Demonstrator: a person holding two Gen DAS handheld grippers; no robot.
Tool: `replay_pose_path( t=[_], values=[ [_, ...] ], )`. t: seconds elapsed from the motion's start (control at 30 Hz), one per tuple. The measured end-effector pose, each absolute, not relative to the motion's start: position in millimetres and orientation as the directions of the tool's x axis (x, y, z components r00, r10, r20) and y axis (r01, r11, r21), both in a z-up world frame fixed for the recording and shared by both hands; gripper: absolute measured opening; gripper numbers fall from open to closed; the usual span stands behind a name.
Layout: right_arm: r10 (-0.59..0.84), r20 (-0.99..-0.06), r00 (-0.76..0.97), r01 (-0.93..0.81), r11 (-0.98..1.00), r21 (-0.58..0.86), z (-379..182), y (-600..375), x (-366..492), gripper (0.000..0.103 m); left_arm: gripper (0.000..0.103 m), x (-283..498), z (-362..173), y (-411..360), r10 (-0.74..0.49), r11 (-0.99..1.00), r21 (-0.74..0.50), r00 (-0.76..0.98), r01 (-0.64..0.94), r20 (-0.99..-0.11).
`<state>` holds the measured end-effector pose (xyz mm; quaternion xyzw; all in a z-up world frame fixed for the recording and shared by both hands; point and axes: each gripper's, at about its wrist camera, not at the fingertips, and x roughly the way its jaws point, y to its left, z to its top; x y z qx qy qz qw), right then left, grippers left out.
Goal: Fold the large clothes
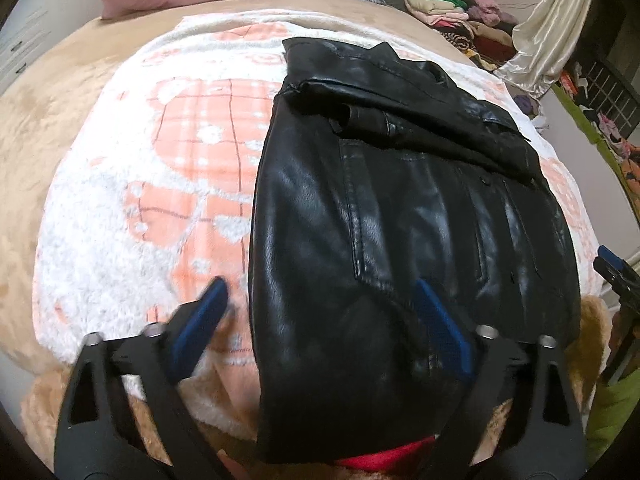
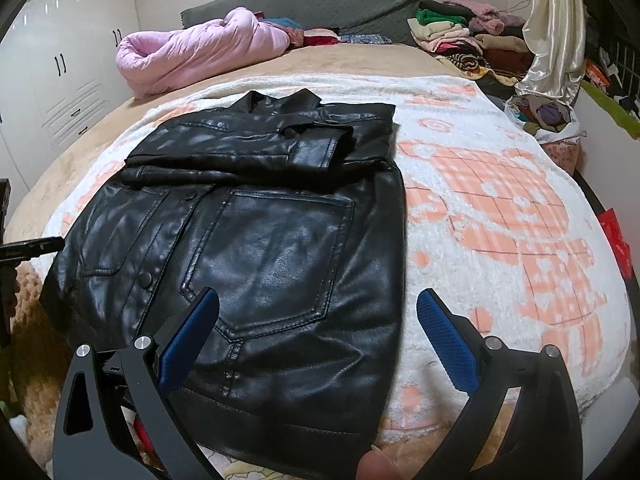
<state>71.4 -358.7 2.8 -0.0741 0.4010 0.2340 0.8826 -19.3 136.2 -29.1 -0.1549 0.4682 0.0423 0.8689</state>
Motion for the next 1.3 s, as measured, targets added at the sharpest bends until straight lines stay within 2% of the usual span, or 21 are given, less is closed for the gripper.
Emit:
replay_pose_path(
  t=[0.1, 0.13, 0.4, 0.7, 0.83, 0.93, 0.97, 1.0, 1.03, 1.1, 1.17, 1.3],
  values=[
    [0.354, -0.745, 0.566, -0.473, 0.879, 0.058, 3, -362, 71, 0.098, 0.057, -27, -36, 140, -0.091, 0.943, -0.247, 0.541, -0.223, -0.836],
    [0.354, -0.747, 0.562, -0.476, 0.878, 0.058, 2, -362, 70, 0.098, 0.055, -28, -38, 141, -0.1, 0.94, -0.256, 0.537, -0.225, -0.838],
    [0.369, -0.794, 0.483, -0.508, 0.857, 0.089, -14, -368, 63, 0.098, 0.055, -46, -60, 138, -0.158, 0.927, -0.3, 0.492, -0.225, -0.856],
    [0.419, -0.843, 0.338, -0.49, 0.843, 0.222, -38, -388, 60, 0.098, 0.054, -50, -68, 140, -0.165, 0.923, -0.312, 0.499, -0.227, -0.851],
    [0.402, -0.881, 0.247, -0.469, 0.846, 0.255, -59, -389, 64, 0.098, 0.042, -50, -66, 141, -0.162, 0.923, -0.311, 0.503, -0.228, -0.849],
    [0.405, -0.885, 0.228, -0.462, 0.845, 0.268, -71, -390, 62, 0.095, 0.027, -54, -63, 144, -0.159, 0.92, -0.315, 0.513, -0.234, -0.844],
    [0.402, -0.885, 0.236, -0.47, 0.844, 0.258, -71, -389, 60, 0.087, 0.022, -55, -61, 145, -0.157, 0.92, -0.316, 0.519, -0.233, -0.84],
    [0.399, -0.884, 0.244, -0.485, 0.84, 0.245, -69, -389, 58, 0.073, 0.017, -56, -59, 144, -0.153, 0.92, -0.315, 0.526, -0.234, -0.837],
    [0.402, -0.879, 0.256, -0.496, 0.835, 0.237, -66, -389, 55, 0.065, 0.015, -57, -56, 144, -0.151, 0.921, -0.315, 0.535, -0.23, -0.831],
    [0.418, -0.863, 0.284, -0.502, 0.832, 0.238, -59, -394, 53, 0.028, 0.01, -60, -48, 143, -0.156, 0.919, -0.328, 0.56, -0.22, -0.813],
    [0.451, -0.837, 0.309, -0.51, 0.822, 0.254, -49, -401, 53, 0.019, 0.008, -62, -39, 143, -0.164, 0.916, -0.342, 0.584, -0.208, -0.795],
    [0.555, -0.76, 0.34, -0.528, 0.781, 0.334, -25, -410, 52, 0.015, 0.007, -61, -22, 141, -0.169, 0.919, -0.348, 0.611, -0.187, -0.773]
  ],
)
